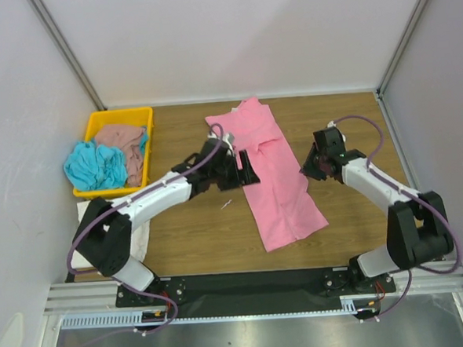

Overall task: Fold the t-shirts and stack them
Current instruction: Fold the tshirt

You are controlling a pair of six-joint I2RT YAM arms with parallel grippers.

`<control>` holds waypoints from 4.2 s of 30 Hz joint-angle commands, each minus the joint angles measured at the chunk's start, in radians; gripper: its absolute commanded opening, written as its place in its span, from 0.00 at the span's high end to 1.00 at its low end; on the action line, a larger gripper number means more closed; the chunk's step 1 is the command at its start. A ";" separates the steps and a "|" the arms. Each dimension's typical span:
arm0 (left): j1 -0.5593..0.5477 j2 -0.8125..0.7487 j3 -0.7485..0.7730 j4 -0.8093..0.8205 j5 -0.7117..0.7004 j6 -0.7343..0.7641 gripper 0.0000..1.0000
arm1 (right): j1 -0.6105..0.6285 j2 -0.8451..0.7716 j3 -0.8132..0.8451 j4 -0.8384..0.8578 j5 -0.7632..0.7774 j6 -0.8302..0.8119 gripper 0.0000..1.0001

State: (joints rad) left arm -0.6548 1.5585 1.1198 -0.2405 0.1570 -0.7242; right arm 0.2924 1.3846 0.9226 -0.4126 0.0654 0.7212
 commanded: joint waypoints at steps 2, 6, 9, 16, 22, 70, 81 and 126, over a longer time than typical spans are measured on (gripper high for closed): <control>-0.106 -0.023 -0.080 0.069 -0.034 -0.159 0.21 | -0.010 0.092 0.056 0.080 -0.139 -0.078 0.76; -0.178 0.001 -0.152 0.121 -0.042 -0.244 0.24 | -0.012 0.061 0.018 -0.001 -0.090 -0.052 0.77; -0.236 0.023 -0.158 0.130 -0.065 -0.273 0.25 | -0.012 -0.021 -0.062 -0.078 -0.026 -0.026 0.77; -0.310 0.092 -0.170 0.148 -0.111 -0.319 0.26 | -0.010 -0.298 -0.327 -0.161 -0.039 0.060 0.83; -0.342 0.106 -0.184 0.141 -0.152 -0.342 0.26 | 0.010 -0.389 -0.447 -0.130 -0.050 0.101 0.87; -0.506 0.080 -0.388 0.073 -0.336 -0.583 0.67 | 0.237 -0.472 -0.199 -0.502 0.171 0.176 0.99; -0.506 -0.024 -0.460 -0.037 -0.373 -0.577 1.00 | 0.202 -0.449 -0.235 -0.417 0.097 0.118 0.99; -0.425 -0.690 -0.722 -0.301 -0.292 -0.449 0.30 | 0.510 -0.512 -0.560 0.014 -0.294 0.316 0.36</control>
State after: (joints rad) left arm -1.0840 0.9115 0.4191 -0.5972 -0.1749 -1.1770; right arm 0.7856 0.9051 0.4084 -0.3920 -0.1566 0.9749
